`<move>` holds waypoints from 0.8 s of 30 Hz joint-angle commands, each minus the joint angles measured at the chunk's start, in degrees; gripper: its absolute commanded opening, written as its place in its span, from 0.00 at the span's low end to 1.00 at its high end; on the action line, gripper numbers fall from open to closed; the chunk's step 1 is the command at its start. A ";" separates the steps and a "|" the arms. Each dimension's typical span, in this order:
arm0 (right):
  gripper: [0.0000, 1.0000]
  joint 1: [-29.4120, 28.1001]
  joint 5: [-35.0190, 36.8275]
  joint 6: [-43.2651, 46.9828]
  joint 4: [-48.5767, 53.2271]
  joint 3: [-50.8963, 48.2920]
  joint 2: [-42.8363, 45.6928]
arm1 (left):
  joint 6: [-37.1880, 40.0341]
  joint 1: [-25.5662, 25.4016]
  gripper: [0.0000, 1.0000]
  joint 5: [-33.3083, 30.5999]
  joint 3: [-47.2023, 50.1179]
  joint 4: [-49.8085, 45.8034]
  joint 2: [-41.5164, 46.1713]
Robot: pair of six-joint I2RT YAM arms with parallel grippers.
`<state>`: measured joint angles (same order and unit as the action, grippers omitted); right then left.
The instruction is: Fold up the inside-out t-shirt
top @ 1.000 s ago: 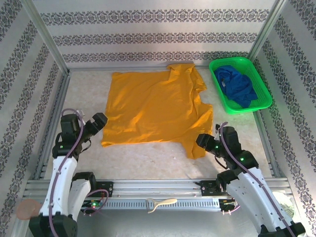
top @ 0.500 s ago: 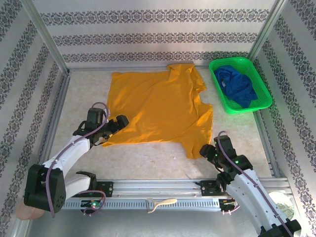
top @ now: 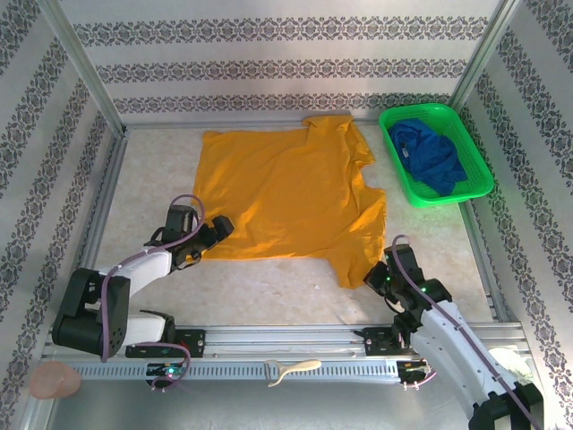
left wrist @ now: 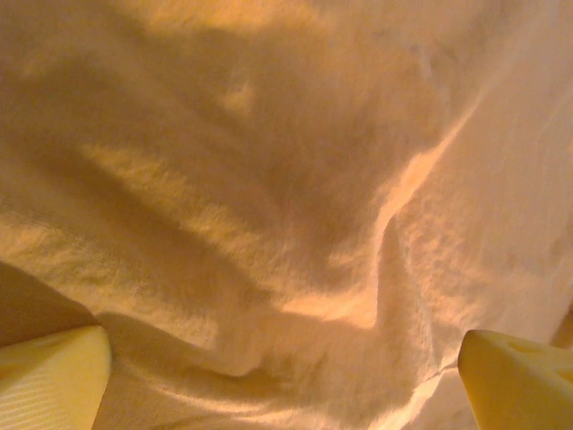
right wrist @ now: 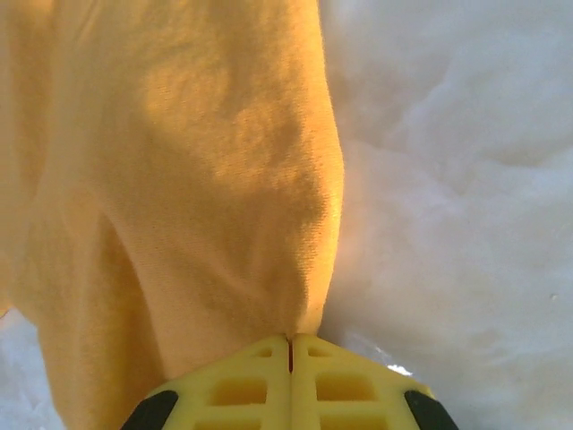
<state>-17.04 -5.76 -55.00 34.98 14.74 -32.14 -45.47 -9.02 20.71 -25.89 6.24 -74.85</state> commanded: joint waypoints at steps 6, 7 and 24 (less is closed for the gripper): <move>0.00 -0.45 2.30 3.08 11.80 11.49 6.32 | -1.28 -0.30 1.00 -3.94 2.87 -2.92 -0.88; 0.00 -0.43 2.17 2.98 12.88 12.34 6.84 | -1.28 -0.25 1.00 -4.02 3.01 -3.79 -0.19; 0.45 -0.42 8.82 -2.24 25.20 19.21 17.44 | -0.80 -0.21 1.00 -8.81 0.04 -34.49 35.19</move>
<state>-17.04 -1.54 -55.99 58.26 31.11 -15.31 -45.76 -9.02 14.22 -22.61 -20.62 -41.56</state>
